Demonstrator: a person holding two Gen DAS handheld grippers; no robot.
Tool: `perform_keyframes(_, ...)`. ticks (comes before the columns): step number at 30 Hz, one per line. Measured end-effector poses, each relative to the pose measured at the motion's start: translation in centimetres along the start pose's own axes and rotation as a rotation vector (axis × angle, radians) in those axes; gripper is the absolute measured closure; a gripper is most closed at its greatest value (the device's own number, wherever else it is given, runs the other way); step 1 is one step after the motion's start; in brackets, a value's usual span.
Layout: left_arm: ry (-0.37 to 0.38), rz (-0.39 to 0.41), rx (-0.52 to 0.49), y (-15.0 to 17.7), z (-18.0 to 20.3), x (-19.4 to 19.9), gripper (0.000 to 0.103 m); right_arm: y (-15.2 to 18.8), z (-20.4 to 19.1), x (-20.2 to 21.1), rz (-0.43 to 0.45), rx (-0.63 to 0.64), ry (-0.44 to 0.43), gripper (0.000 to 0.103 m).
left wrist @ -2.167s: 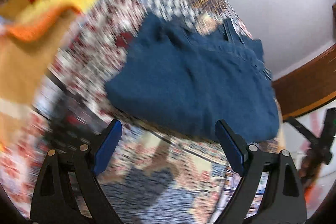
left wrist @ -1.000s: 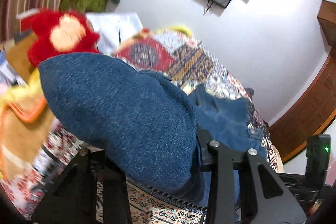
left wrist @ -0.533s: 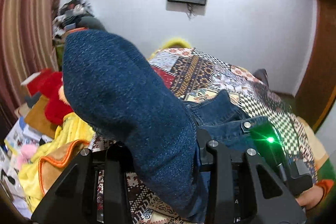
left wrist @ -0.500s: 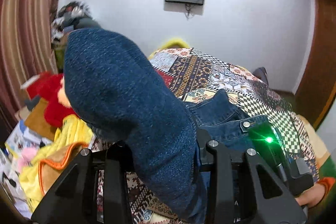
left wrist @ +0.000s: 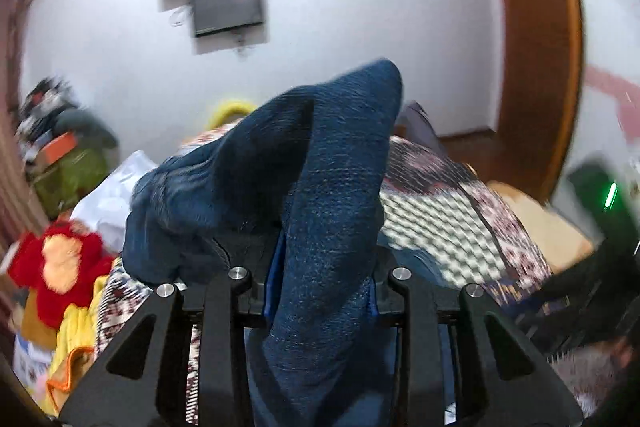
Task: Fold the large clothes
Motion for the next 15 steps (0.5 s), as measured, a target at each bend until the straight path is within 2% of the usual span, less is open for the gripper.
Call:
perform_keyframes(2, 0.04, -0.025, -0.057, 0.7, 2.6, -0.3, 0.071, 0.6, 2.1, 1.8, 0.023, -0.051, 0.018, 0.086)
perform_keyframes(5, 0.095, -0.101, -0.197, 2.8, 6.9, -1.1, 0.071, 2.1, 5.2, 4.3, 0.062, -0.119, 0.058, 0.086)
perform_keyframes(7, 0.124, -0.154, -0.255, 4.3, 8.3, -1.4, 0.071, 3.2, 5.8, 5.6, 0.079, -0.15, 0.067, 0.086)
perform_keyframes(10, 0.189, -0.248, -0.307, 7.1, 10.0, -1.4, 0.071, 3.9, 6.0, 6.6, 0.095, -0.173, 0.067, 0.086)
perform_keyframes(13, 0.202, -0.291, -0.337, 8.8, 10.5, -0.9, 0.069, 4.5, 5.9, 7.5, 0.111, -0.162, 0.077, 0.086)
perform_keyframes(15, 0.212, -0.31, -0.317, 9.2, 10.4, -0.3, 0.064, 4.5, 5.7, 7.8, 0.118, -0.145, 0.07, 0.086)
Point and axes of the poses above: each gripper's, at about its wrist camera, not at the fingertips, and x roughly against the way its jaws point, z to its right, y to its underside, the point moved 6 cm from there along -x, roughly the way its jaws point, and after that the axes turned 3 degrees about z, right-handed, at the moved point
